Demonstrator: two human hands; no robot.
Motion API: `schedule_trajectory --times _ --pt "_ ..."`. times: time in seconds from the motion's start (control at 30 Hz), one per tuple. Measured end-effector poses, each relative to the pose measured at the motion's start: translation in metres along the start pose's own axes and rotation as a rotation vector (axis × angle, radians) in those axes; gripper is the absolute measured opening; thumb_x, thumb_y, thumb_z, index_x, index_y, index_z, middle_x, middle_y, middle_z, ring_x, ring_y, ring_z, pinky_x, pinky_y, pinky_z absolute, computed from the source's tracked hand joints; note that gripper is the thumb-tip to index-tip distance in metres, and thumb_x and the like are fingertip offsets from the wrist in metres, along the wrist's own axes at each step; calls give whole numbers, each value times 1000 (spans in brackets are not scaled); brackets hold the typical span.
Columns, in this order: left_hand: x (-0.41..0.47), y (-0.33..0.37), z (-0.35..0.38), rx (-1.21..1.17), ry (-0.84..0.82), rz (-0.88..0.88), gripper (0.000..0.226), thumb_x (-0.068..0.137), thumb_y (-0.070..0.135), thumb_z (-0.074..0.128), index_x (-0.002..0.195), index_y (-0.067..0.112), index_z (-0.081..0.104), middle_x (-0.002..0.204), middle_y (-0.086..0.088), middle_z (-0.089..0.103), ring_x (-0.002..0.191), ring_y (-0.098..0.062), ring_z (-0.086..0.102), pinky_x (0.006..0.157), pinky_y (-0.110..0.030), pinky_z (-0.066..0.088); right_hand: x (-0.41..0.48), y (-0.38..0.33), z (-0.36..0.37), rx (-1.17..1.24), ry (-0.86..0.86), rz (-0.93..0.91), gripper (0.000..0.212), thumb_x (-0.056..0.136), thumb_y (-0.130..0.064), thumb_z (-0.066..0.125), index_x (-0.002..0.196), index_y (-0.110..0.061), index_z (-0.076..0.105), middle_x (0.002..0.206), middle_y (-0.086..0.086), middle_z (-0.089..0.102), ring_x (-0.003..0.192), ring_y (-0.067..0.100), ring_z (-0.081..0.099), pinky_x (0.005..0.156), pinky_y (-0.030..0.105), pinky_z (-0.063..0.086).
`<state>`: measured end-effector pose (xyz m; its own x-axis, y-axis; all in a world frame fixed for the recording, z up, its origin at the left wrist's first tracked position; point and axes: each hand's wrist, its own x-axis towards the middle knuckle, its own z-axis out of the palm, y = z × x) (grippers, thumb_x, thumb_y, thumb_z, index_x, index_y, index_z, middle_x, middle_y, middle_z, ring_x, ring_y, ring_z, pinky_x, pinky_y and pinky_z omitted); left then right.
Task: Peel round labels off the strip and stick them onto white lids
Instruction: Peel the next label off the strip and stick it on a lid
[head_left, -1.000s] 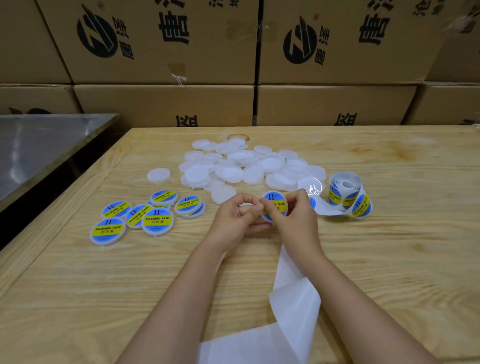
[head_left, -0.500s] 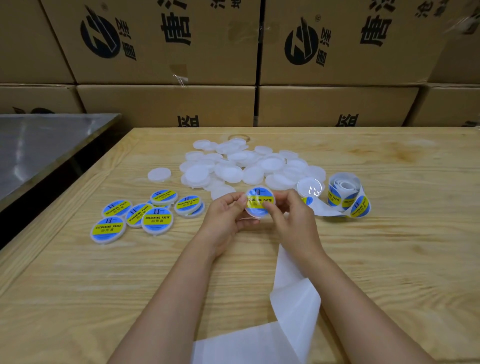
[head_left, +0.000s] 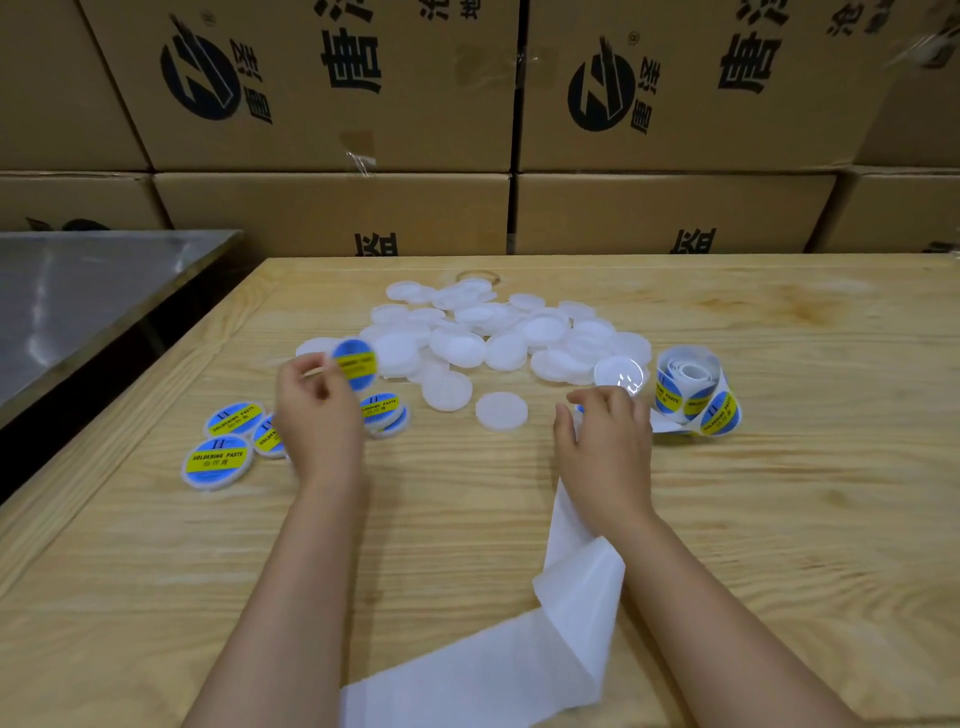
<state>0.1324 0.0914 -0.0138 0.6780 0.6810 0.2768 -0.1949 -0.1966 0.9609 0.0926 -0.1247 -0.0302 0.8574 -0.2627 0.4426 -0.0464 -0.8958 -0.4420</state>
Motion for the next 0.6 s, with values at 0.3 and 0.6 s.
schedule_trajectory --times 0.3,0.6 --pt "17 -19 -13 512 141 -50 46 90 17 47 134 10 38 128 -8 56 122 -29 45 106 -44 18 3 11 -2 -41 -125 55 45 82 6 43 122 -10 55 127 9 47 116 28 36 92 27 29" --pt "-23 0 10 267 -299 423 27 88 -1 48 111 6 62 102 -5 69 98 -29 60 86 -40 45 8 13 -1 -215 -201 29 32 96 -23 42 126 -13 50 123 8 54 113 29 44 91 35 32"
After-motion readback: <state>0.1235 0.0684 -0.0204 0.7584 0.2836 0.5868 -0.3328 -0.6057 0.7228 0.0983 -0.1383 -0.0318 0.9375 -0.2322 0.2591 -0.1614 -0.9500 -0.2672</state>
